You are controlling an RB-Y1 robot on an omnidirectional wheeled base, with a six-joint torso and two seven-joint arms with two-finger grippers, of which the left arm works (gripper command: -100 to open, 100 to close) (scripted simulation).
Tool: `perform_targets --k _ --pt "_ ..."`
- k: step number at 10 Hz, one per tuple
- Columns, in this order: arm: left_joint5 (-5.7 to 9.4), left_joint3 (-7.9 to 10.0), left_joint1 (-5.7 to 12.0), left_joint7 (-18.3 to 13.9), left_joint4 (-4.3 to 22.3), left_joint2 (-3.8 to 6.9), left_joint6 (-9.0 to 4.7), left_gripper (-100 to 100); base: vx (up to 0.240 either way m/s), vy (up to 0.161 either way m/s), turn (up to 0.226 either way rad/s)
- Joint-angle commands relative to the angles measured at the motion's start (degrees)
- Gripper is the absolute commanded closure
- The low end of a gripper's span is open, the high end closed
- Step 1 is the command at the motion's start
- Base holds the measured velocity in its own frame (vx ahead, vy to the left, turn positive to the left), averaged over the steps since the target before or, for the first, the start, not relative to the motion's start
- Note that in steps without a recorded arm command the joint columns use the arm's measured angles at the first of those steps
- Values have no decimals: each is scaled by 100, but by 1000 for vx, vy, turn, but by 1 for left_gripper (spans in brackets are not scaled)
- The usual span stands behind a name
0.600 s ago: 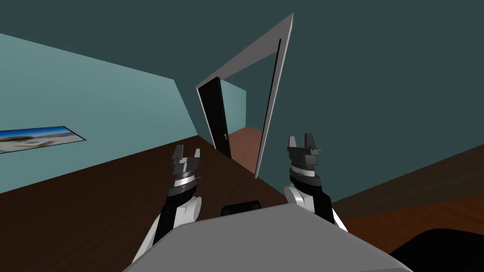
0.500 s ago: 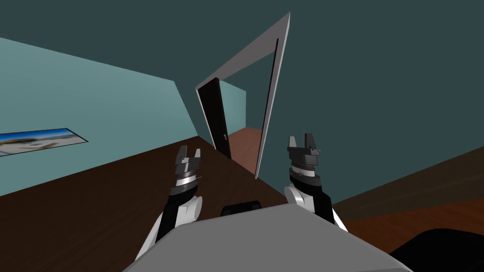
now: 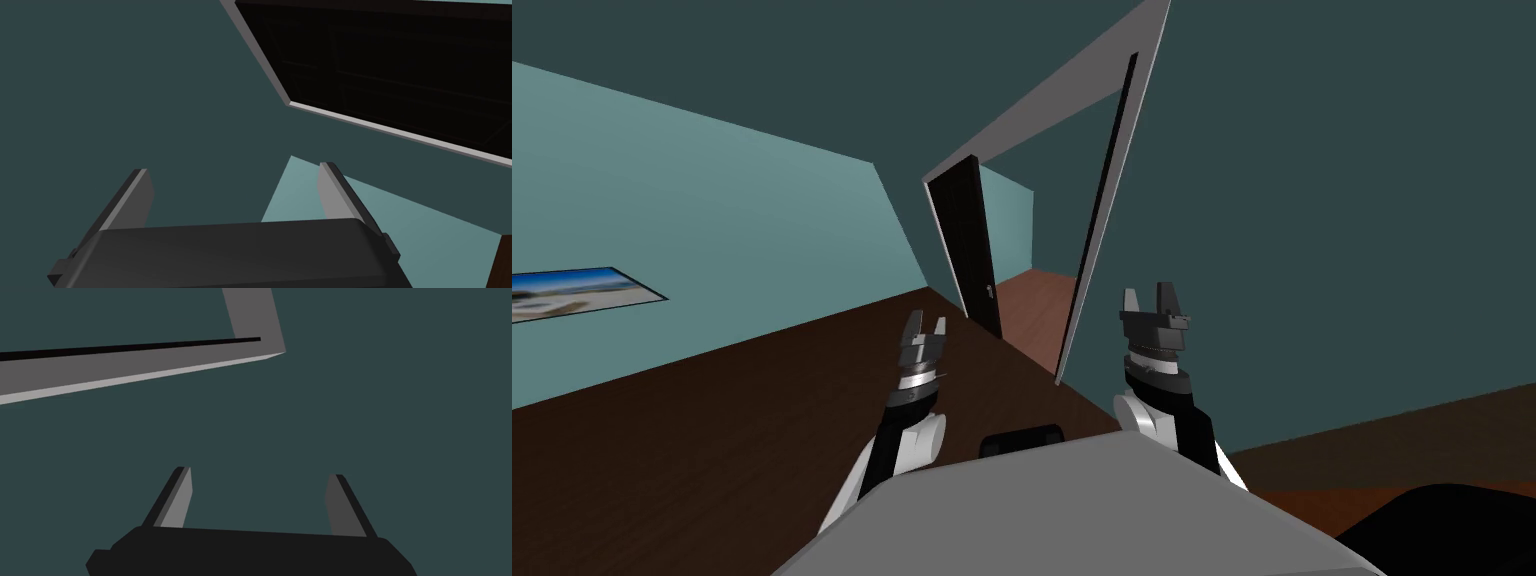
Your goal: Push the door open
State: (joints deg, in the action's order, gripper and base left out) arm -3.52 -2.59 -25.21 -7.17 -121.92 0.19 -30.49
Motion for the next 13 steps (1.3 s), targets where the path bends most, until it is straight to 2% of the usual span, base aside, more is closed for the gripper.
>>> perform_targets --k 1,6,9,13 --pt "-9 -50 89 -33 213 76 -39 -100 139 38 -27" --pt "-54 -216 337 -92 821 222 -162 -100 136 71 -20" --pt "-91 -357 550 -142 1339 316 -266 -100 150 89 -29" --pt "-124 -478 733 -185 1786 383 -356 -100 112 65 -19"
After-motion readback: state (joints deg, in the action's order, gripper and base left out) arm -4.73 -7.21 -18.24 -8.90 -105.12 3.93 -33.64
